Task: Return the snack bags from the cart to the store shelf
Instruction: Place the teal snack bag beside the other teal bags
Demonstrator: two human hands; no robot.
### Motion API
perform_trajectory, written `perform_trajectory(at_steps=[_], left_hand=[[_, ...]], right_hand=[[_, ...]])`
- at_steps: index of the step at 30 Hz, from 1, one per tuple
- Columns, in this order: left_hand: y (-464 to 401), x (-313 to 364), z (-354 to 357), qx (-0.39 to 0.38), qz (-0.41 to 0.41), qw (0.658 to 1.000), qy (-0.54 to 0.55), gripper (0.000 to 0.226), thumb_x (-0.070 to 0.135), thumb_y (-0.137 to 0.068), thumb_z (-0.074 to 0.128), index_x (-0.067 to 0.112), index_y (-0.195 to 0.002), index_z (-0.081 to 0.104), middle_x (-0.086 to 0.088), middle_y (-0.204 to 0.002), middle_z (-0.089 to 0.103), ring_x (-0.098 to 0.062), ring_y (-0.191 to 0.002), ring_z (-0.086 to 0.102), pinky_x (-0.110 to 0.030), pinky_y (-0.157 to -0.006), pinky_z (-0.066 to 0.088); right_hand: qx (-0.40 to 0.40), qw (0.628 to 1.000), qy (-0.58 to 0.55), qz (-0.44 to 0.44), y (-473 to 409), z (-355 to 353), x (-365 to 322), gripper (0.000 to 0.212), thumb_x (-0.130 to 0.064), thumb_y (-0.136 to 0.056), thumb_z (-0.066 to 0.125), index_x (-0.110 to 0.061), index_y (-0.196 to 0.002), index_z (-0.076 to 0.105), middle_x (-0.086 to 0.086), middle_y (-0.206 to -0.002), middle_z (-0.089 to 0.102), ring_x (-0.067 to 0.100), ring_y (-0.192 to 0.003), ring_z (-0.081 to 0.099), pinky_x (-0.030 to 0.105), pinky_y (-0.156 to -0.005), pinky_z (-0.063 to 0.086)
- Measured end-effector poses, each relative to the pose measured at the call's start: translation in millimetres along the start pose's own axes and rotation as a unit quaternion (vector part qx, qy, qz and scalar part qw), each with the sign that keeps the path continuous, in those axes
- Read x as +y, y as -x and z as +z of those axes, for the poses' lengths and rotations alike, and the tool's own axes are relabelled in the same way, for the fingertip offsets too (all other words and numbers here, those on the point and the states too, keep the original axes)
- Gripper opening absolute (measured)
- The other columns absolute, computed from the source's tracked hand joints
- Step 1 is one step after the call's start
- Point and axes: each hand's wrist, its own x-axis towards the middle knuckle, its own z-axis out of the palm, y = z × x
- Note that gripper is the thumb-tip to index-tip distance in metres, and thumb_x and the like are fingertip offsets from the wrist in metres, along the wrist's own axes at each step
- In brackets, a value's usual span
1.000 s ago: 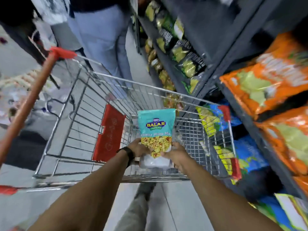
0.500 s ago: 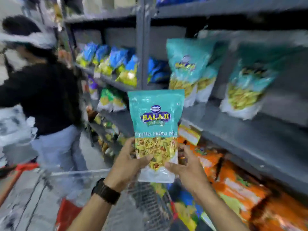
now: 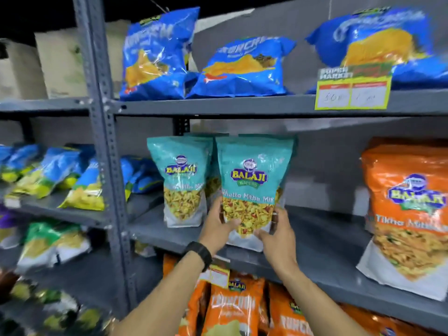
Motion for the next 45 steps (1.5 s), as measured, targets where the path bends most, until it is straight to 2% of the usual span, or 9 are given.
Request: perform_trajectory(at_steps=[3, 6, 9, 11, 14, 17, 21, 31, 45], left_hand=[[-9.3, -23.6, 0.9, -0.013, -0.004, 1.0, -0.004, 0.077, 0.035, -0.081, 0.078, 0.037, -0.148, 0.041, 0.012, -0.155, 0.048, -0.012, -0.146, 0.043, -0.049, -0.121, 0.037], [-3.4, -18.7, -14.5, 0.015, 0.019, 0.999, -0.049, 0.063, 0.029, -0.086, 0.077, 0.044, -0.138, 0.046, 0.024, -0.134, 0.058, 0.003, -0.126, 0.055, -0.022, -0.11, 0.045], [-1.3, -23.2, -49.6, 0.267, 0.079, 0.948, -0.154, 0.058, 0.026, -0.084, 0.077, 0.029, -0.137, 0.052, 0.004, -0.135, 0.06, -0.019, -0.128, 0.055, -0.033, -0.109, 0.043], [-11.1, -31.7, -70.3, 0.354, 0.019, 0.91, -0.212, 0.096, 0.041, -0.072, 0.084, 0.018, -0.151, 0.033, -0.014, -0.151, 0.042, -0.038, -0.14, 0.038, -0.051, -0.113, 0.034], [-28.2, -43.3, -81.9, 0.306, -0.09, 0.921, -0.222, 0.15, 0.07, -0.047, 0.085, 0.024, -0.159, -0.002, -0.026, -0.162, 0.014, -0.047, -0.148, 0.021, -0.061, -0.119, 0.024], [-42.3, -47.8, -81.5, 0.254, -0.12, 0.922, -0.265, 0.168, 0.078, -0.035, 0.083, 0.024, -0.159, -0.015, -0.031, -0.162, 0.009, -0.046, -0.15, 0.021, -0.059, -0.12, 0.025], [-55.4, -49.3, -90.3, 0.231, -0.119, 0.926, -0.274, 0.154, 0.061, -0.046, 0.09, 0.029, -0.157, -0.013, -0.025, -0.143, 0.039, -0.044, -0.128, 0.048, -0.052, -0.108, 0.045], [-32.5, -58.2, -139.6, 0.125, -0.02, 0.975, -0.185, 0.144, 0.051, -0.045, 0.093, 0.043, -0.154, 0.0, 0.001, -0.158, 0.039, -0.028, -0.137, 0.05, -0.045, -0.106, 0.049], [-11.3, -48.8, -92.0, 0.209, -0.062, 0.935, -0.28, 0.138, 0.055, -0.064, 0.084, 0.026, -0.159, -0.012, -0.02, -0.15, 0.04, -0.042, -0.133, 0.047, -0.048, -0.102, 0.047]], right_hand=[[0.021, 0.999, 0.041, 0.003, 1.5, 12.1, 8.5, 0.068, -0.007, -0.081, 0.078, -0.023, -0.14, 0.048, -0.001, -0.135, 0.065, 0.022, -0.126, 0.061, 0.037, -0.102, 0.051], [0.079, 0.991, 0.104, -0.015, 12.1, 24.3, 3.3, 0.083, -0.011, -0.079, 0.08, -0.023, -0.15, 0.038, 0.006, -0.144, 0.051, 0.026, -0.135, 0.049, 0.041, -0.109, 0.047], [0.131, 0.978, 0.152, -0.058, 33.1, 47.0, -6.6, 0.112, -0.018, -0.071, 0.089, -0.021, -0.158, 0.018, 0.014, -0.156, 0.032, 0.034, -0.145, 0.034, 0.047, -0.117, 0.041], [0.125, 0.969, 0.208, -0.051, 38.8, 71.1, -12.0, 0.134, -0.038, -0.063, 0.094, -0.019, -0.161, 0.004, 0.022, -0.163, 0.02, 0.041, -0.149, 0.026, 0.055, -0.119, 0.038], [0.126, 0.952, 0.28, 0.002, 35.2, 100.4, -21.0, 0.152, -0.061, -0.049, 0.093, -0.015, -0.162, 0.002, 0.029, -0.164, 0.016, 0.05, -0.148, 0.027, 0.069, -0.111, 0.04], [0.145, 0.941, 0.304, 0.034, 26.6, 110.8, -26.8, 0.154, -0.059, -0.041, 0.096, -0.012, -0.161, 0.012, 0.027, -0.16, 0.021, 0.051, -0.142, 0.034, 0.073, -0.102, 0.044], [0.165, 0.936, 0.308, 0.035, 19.2, 113.6, -19.1, 0.149, -0.041, -0.044, 0.1, -0.015, -0.16, 0.011, 0.027, -0.156, 0.022, 0.052, -0.135, 0.038, 0.067, -0.1, 0.048], [0.196, 0.921, 0.336, 0.023, 24.9, 116.1, -20.2, 0.142, -0.044, -0.051, 0.098, -0.017, -0.16, 0.011, 0.026, -0.155, 0.022, 0.051, -0.131, 0.038, 0.065, -0.093, 0.053], [0.165, 0.925, 0.341, 0.026, 21.9, 115.1, -18.5, 0.135, -0.04, -0.062, 0.093, -0.017, -0.162, 0.005, 0.027, -0.158, 0.022, 0.051, -0.136, 0.04, 0.063, -0.095, 0.054]])
